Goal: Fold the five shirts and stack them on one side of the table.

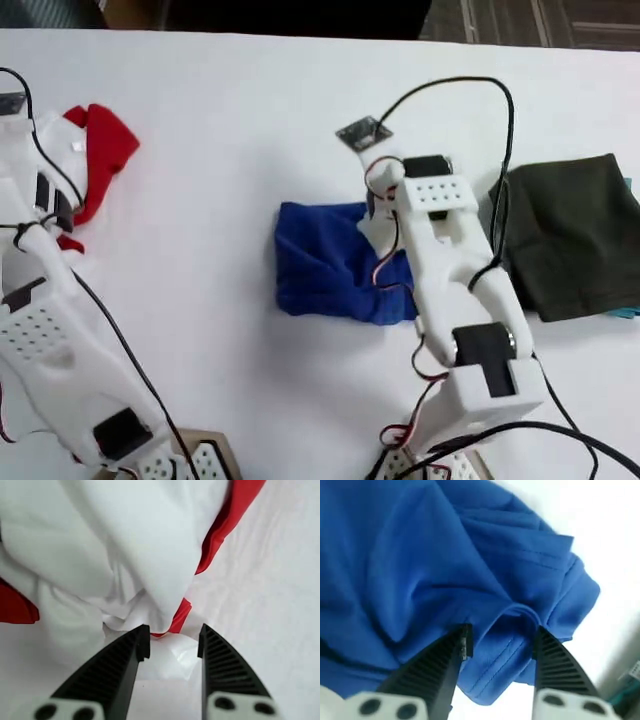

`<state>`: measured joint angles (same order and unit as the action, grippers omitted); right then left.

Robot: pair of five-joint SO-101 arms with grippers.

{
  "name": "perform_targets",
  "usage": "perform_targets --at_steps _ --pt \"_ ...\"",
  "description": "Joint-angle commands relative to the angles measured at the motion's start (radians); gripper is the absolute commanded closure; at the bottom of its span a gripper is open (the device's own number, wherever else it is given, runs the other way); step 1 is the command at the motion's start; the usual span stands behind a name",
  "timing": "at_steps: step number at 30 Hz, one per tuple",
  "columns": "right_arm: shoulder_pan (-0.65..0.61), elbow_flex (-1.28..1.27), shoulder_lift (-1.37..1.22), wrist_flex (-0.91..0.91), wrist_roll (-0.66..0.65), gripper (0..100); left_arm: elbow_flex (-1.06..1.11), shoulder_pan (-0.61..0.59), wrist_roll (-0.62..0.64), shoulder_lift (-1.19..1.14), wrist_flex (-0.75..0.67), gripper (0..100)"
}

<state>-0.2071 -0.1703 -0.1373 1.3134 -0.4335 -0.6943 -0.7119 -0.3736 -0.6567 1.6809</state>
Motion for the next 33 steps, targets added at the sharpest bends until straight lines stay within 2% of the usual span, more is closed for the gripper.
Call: perform_targets --at_steps 1,10,16,24,30,33 --pt "-0.005 0.097 -0.012 0.047 0.06 80.0 -0.004 0.005 -0.005 0.074 -0.003 82" --pt "-0.013 0.218 -0.015 0.166 0.308 80.0 -0.004 0.009 -0.003 0.074 -0.009 82" --pt "-0.028 0.219 -0.067 0.217 0.4 80.0 -0.004 0.009 -0.003 0.072 -0.009 82" --pt "-0.107 0.23 -0.191 0.208 0.407 80.0 -0.004 0.006 -0.003 0.072 -0.009 82" --pt "-0.104 0.288 -0.234 0.217 0.4 80.4 -0.004 0.006 -0.003 0.072 -0.009 82" --pt "-0.104 0.308 -0.228 0.211 0.4 86.3 -0.004 0.006 -0.003 0.072 -0.009 82"
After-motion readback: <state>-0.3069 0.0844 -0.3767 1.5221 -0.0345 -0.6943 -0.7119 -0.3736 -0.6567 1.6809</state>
